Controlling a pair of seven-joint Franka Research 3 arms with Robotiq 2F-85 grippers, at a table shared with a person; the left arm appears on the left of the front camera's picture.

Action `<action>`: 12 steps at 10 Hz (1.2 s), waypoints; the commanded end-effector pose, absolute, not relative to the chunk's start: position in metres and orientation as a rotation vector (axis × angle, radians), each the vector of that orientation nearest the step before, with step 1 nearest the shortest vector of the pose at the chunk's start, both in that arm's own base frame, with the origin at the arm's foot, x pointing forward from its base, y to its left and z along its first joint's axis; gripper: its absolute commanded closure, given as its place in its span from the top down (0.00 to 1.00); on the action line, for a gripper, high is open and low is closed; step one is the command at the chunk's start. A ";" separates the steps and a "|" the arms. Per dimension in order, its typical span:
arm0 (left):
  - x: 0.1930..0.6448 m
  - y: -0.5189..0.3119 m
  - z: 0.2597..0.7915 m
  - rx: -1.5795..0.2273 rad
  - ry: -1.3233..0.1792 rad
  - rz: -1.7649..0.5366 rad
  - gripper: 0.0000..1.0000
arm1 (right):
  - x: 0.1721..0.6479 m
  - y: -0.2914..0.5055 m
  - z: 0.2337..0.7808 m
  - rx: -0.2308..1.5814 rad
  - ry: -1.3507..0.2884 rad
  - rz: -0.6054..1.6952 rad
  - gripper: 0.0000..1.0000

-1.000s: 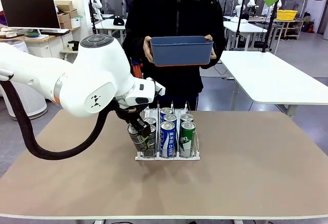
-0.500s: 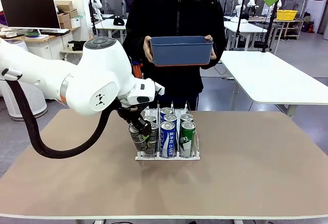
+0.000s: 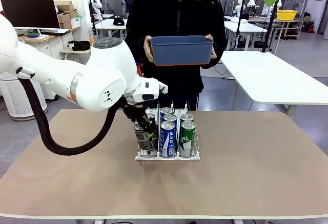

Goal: Fill the beverage cans into the dispenser.
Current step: Place the picked Pepsi coke in the line of the Automatic Can Dispenser with the same cans.

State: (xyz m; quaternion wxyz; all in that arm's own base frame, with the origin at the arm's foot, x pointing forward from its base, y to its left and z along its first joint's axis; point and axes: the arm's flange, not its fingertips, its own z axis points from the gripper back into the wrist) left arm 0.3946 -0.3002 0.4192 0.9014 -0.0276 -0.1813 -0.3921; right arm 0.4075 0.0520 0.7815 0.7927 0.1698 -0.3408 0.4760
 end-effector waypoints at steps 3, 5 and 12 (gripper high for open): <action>0.423 -0.308 0.420 -0.071 -0.478 -0.790 0.57 | 0.408 0.052 0.781 0.377 -0.734 1.025 1.00; 0.431 -0.310 0.418 -0.037 -0.500 -0.767 0.57 | 0.408 0.052 0.781 0.377 -0.734 1.025 1.00; 0.447 -0.316 0.397 -0.063 -0.414 -0.777 0.57 | 0.408 0.052 0.781 0.377 -0.734 1.025 1.00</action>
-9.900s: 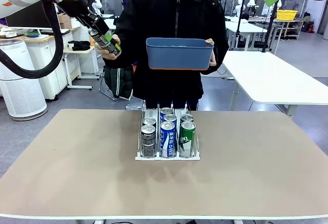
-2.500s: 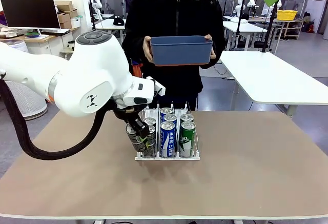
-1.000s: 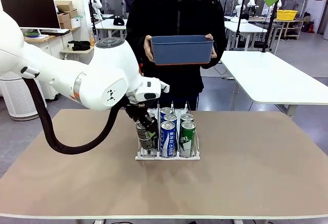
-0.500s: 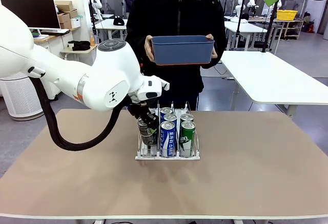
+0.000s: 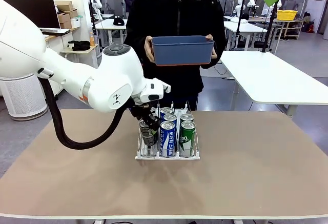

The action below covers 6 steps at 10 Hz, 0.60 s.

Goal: Fill the beverage cans into the dispenser.
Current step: Place the picked Pepsi coke in the line of the Automatic Can Dispenser with the same cans.

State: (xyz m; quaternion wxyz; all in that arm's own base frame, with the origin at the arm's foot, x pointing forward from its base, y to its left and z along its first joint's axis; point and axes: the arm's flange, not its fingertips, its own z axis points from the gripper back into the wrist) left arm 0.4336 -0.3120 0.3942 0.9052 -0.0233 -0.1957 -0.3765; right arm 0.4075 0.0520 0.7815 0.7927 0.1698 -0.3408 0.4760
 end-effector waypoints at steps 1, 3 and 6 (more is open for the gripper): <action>0.446 -0.317 0.393 -0.066 -0.394 -0.784 0.57 | 0.408 0.052 0.781 0.377 -0.734 1.025 1.00; 0.435 -0.315 0.388 -0.052 -0.390 -0.781 0.57 | 0.408 0.052 0.781 0.377 -0.734 1.025 1.00; 0.434 -0.318 0.380 -0.050 -0.361 -0.791 0.57 | 0.408 0.052 0.781 0.377 -0.734 1.025 1.00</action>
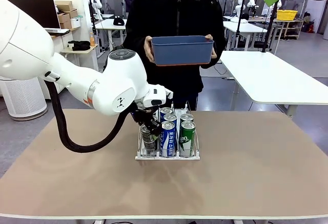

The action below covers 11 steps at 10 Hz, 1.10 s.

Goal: Fill the beverage cans into the dispenser.
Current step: Place the picked Pepsi coke in the line of the Automatic Can Dispenser with the same cans.

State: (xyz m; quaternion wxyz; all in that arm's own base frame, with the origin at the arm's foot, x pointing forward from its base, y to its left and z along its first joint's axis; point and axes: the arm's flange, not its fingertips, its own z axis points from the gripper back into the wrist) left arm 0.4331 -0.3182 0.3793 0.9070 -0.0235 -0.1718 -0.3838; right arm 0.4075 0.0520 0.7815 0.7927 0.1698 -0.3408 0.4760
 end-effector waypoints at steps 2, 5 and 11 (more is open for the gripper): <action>0.442 -0.318 0.375 -0.063 -0.300 -0.782 0.57 | 0.408 0.052 0.781 0.377 -0.734 1.025 1.00; 0.443 -0.320 0.371 -0.057 -0.291 -0.777 0.69 | 0.408 0.052 0.781 0.377 -0.734 1.025 1.00; 0.415 -0.318 0.409 -0.019 -0.388 -0.766 1.00 | 0.408 0.052 0.781 0.377 -0.734 1.025 1.00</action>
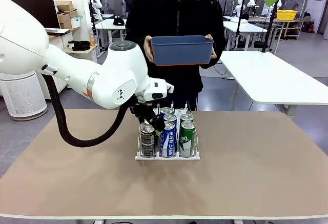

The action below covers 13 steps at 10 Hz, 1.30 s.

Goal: Fill the beverage cans into the dispenser.
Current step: Place the picked Pepsi coke in the line of the Automatic Can Dispenser with the same cans, then pick up the Sprite handed by the human.

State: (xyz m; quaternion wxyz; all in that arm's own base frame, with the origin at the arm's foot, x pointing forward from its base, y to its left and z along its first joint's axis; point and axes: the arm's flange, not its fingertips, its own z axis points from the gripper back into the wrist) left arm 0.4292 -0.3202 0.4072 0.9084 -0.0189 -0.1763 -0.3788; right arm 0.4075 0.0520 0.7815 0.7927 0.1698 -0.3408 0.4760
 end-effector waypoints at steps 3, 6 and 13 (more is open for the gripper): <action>0.399 -0.317 0.415 -0.020 -0.418 -0.753 1.00 | 0.408 0.052 0.781 0.377 -0.734 1.025 1.00; 0.415 -0.319 0.422 -0.030 -0.394 -0.782 1.00 | 0.408 0.052 0.781 0.377 -0.734 1.025 1.00; 0.415 -0.270 0.456 -0.173 -0.430 -0.867 1.00 | 0.408 0.052 0.781 0.377 -0.734 1.025 1.00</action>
